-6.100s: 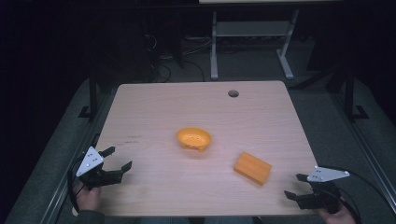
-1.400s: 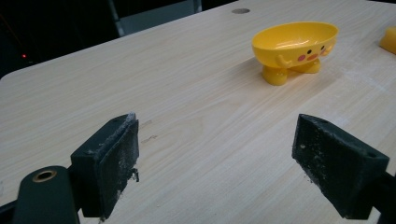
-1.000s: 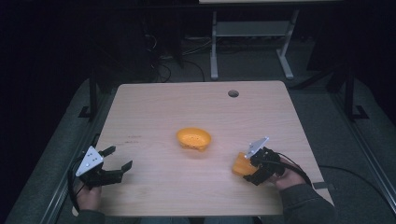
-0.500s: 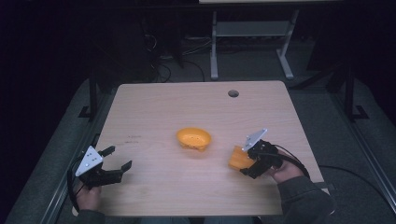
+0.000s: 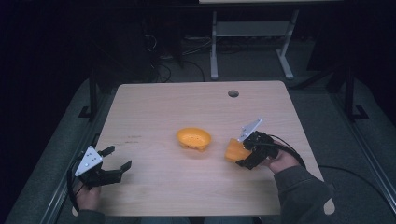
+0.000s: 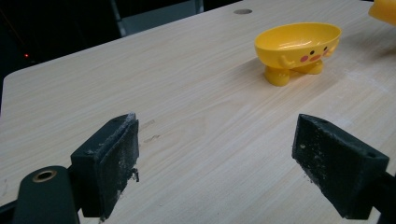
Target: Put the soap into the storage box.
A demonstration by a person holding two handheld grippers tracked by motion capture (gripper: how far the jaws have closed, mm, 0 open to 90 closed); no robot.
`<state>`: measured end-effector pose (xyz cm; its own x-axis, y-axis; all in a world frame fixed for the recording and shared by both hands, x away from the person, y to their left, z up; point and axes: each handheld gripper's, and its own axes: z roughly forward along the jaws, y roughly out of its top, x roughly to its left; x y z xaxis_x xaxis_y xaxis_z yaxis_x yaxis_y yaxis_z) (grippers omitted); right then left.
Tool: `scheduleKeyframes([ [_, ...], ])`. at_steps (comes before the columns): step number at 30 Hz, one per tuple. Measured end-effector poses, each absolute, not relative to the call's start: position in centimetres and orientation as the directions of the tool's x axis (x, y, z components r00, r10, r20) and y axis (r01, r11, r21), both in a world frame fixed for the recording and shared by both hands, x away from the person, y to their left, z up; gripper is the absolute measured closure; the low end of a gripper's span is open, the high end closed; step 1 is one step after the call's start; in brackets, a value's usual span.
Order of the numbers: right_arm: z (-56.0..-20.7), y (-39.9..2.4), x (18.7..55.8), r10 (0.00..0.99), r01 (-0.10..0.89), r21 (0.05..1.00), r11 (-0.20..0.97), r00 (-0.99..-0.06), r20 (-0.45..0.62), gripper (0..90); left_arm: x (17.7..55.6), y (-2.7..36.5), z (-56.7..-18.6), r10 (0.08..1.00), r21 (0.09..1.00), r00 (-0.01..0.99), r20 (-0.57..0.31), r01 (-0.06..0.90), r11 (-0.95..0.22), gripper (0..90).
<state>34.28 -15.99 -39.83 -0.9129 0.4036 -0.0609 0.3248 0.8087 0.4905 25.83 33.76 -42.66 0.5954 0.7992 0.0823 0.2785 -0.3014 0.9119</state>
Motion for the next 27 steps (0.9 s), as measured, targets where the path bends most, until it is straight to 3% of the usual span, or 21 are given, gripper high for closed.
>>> scheduleKeyframes([
  [27, -38.9, -14.8, 35.9, 0.389, 0.312, 0.503, 0.806, -0.920, -0.051, 20.4, 25.9, 33.9, -42.6, 0.799, 0.914, 0.595, 0.084, 0.273, -0.300, 13.9],
])
